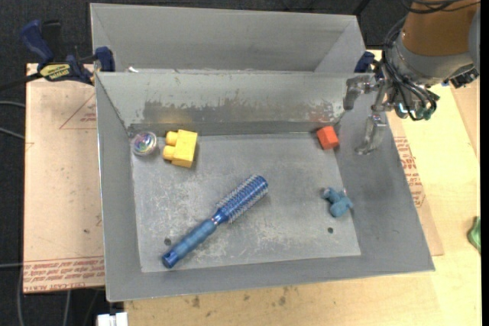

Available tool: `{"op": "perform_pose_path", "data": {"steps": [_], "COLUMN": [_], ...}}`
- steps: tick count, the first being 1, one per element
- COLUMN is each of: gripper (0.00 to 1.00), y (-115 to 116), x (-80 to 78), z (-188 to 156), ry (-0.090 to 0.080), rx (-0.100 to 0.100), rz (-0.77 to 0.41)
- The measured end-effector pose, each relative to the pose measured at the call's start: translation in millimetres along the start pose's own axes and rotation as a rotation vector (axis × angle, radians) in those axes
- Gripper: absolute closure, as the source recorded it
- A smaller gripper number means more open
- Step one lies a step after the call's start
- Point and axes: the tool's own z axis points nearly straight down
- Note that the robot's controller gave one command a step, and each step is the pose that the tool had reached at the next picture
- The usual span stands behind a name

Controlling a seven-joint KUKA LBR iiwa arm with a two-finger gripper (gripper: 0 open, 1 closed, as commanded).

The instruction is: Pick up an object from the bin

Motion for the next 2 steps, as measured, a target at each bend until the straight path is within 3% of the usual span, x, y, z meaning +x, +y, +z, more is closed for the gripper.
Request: {"op": "perform_pose_path", "data": {"steps": [1, 2], "gripper": [0.00, 0.00], "y": [-1.8, -1.3], "x": [48.7, 89.7], "z": [150.3, 154.1], "ry": [0.001, -0.009], "rx": [-0.001, 0.001], "rz": [0.021, -0.331]}}
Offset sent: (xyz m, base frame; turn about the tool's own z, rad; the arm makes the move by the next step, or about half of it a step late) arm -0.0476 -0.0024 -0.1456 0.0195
